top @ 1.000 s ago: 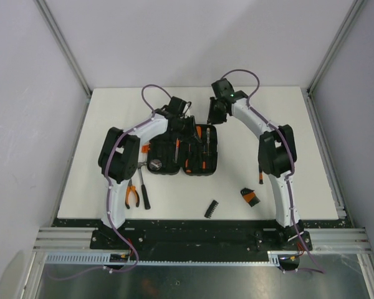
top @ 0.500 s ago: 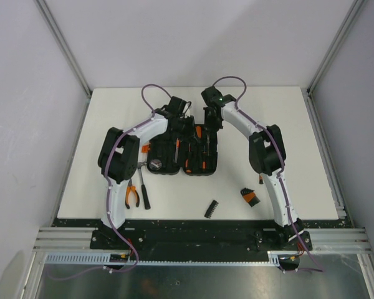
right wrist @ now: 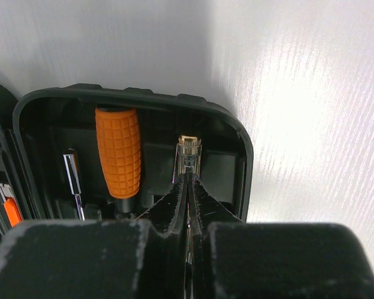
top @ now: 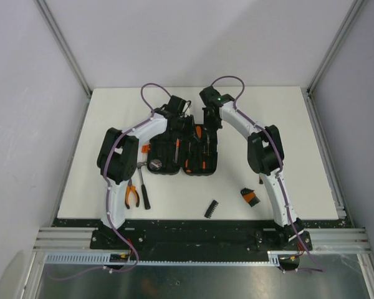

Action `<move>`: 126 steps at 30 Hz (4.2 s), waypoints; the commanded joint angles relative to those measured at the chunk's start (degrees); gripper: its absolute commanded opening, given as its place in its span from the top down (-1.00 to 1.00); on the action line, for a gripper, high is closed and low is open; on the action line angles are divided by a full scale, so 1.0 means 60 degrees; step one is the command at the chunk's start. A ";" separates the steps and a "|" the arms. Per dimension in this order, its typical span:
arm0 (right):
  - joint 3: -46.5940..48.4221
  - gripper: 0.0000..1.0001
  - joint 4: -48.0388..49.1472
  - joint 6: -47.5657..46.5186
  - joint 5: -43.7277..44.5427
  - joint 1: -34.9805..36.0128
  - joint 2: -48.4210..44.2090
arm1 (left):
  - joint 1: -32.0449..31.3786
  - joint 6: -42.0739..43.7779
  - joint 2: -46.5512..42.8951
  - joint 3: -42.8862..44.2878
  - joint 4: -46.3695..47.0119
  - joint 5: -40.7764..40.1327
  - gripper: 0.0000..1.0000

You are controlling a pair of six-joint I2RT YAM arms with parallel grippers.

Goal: Pack the tool kit

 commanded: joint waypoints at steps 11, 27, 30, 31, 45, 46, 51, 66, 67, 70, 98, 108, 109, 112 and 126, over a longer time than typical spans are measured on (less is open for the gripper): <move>-0.0464 0.96 -0.1004 -0.0389 0.0400 0.0327 0.1582 | 0.0015 0.0324 -0.0687 -0.0113 0.0041 -0.0159 0.39; -0.0384 0.89 -0.0444 0.0044 -0.0183 0.0063 0.0604 | 0.0015 0.0437 -0.0854 -0.0263 0.0035 -0.0208 0.40; -0.0270 0.75 0.0136 0.0295 -0.0141 -0.0121 -0.0209 | 0.0013 0.0447 -0.0945 -0.0284 0.0019 -0.0273 0.39; -0.0187 0.68 0.0301 0.0357 -0.0113 -0.0169 -0.0400 | 0.0014 0.0448 -0.0968 -0.0296 0.0024 -0.0278 0.39; 0.0944 0.57 0.0225 0.0022 -0.0476 -0.0352 0.0182 | -0.0208 0.0223 -0.0878 -0.0057 0.0097 -0.0410 0.40; 0.0947 0.58 0.0191 -0.0014 -0.0544 -0.0344 0.0250 | -0.0236 0.0160 -0.0861 -0.0050 0.0099 -0.0435 0.40; 0.0744 0.64 0.0073 -0.0392 -0.0678 -0.0213 0.0345 | -0.0341 -0.0028 -0.0764 0.0001 0.0135 -0.0502 0.41; 0.0114 0.93 -0.0271 -0.0660 -0.0211 -0.0090 0.0950 | -0.0796 -0.0732 -0.0555 0.0271 0.0334 -0.0580 0.54; -0.0017 0.94 -0.0196 -0.0663 -0.0221 -0.0088 0.0897 | -0.0881 -0.0801 -0.0516 0.0289 0.0466 -0.0549 0.54; -0.0433 0.95 0.0112 -0.0625 -0.0390 -0.0098 0.0787 | -0.1150 -0.1092 -0.0306 0.0327 0.0868 -0.0557 0.58; -0.1965 1.00 0.1631 -0.0228 -0.1824 -0.0426 0.0515 | -0.0977 -0.2169 -0.0948 -0.0980 0.2371 -0.1775 0.94; -0.1991 1.00 0.1604 -0.0230 -0.1755 -0.0389 0.0524 | -0.0932 -0.2040 -0.0159 -0.0509 0.2384 -0.2230 0.41; -0.2000 1.00 0.1606 -0.0220 -0.1755 -0.0384 0.0523 | -0.0928 -0.1997 -0.0062 -0.0415 0.2378 -0.2290 0.42; -0.2052 1.00 0.1615 -0.0212 -0.1764 -0.0380 0.0532 | -0.0924 -0.1881 0.0239 0.0027 0.2383 -0.2431 0.43; -0.2334 1.00 0.1834 -0.0155 -0.2013 -0.0346 0.0428 | -0.0816 -0.1606 0.0979 0.0362 0.2386 -0.3126 0.78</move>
